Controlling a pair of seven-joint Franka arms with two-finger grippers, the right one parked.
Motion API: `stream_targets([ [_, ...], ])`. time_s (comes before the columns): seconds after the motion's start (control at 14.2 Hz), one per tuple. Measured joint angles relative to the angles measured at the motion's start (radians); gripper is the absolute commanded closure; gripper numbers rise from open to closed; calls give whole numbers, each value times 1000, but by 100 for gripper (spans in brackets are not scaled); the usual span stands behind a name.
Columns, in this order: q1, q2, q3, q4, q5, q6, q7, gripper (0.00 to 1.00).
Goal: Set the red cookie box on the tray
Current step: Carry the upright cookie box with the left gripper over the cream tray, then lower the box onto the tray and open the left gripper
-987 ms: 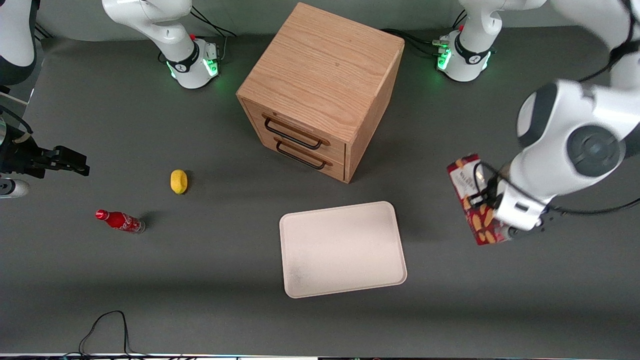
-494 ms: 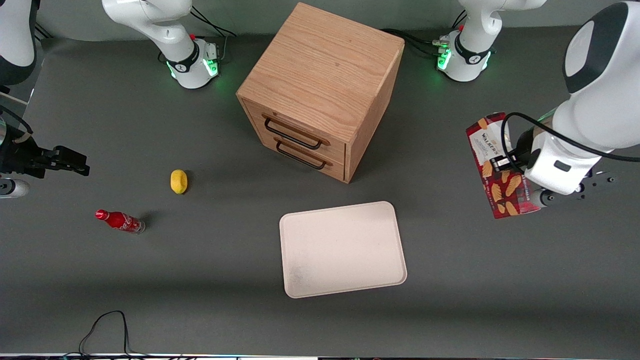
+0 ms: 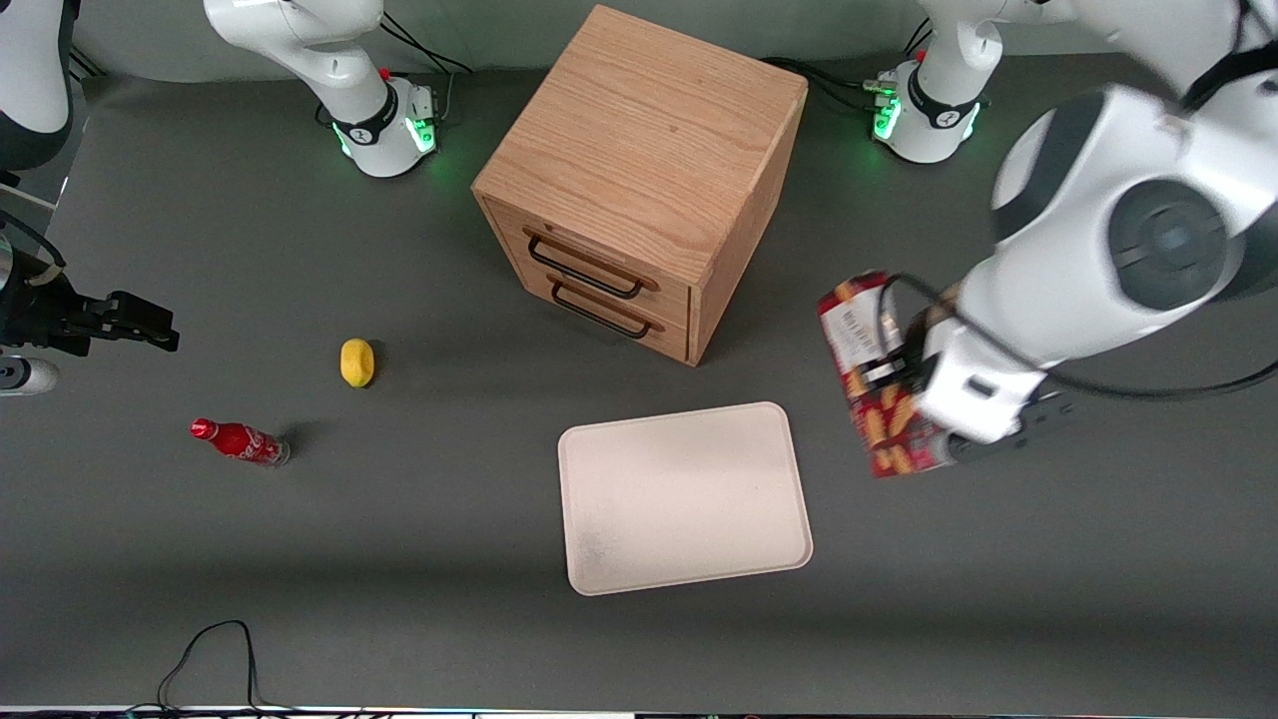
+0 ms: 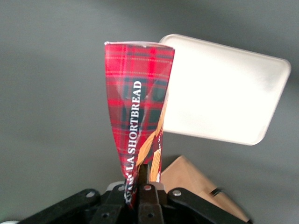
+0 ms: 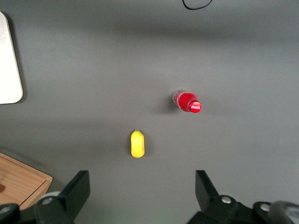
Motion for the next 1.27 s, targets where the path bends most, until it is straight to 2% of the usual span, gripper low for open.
stream_targets([
  [0.21,-120,142,8,46,42,166,-79,100],
  [0.35,-145,200,12,62,50,212,-59,100],
  [0.56,-129,238,51,63,86,225,68,100],
  [0.78,-112,288,74,5,160,345,131,100],
  [0.99,-99,335,77,-61,166,447,139,100],
  [1.27,-95,356,77,-71,166,462,130,100],
])
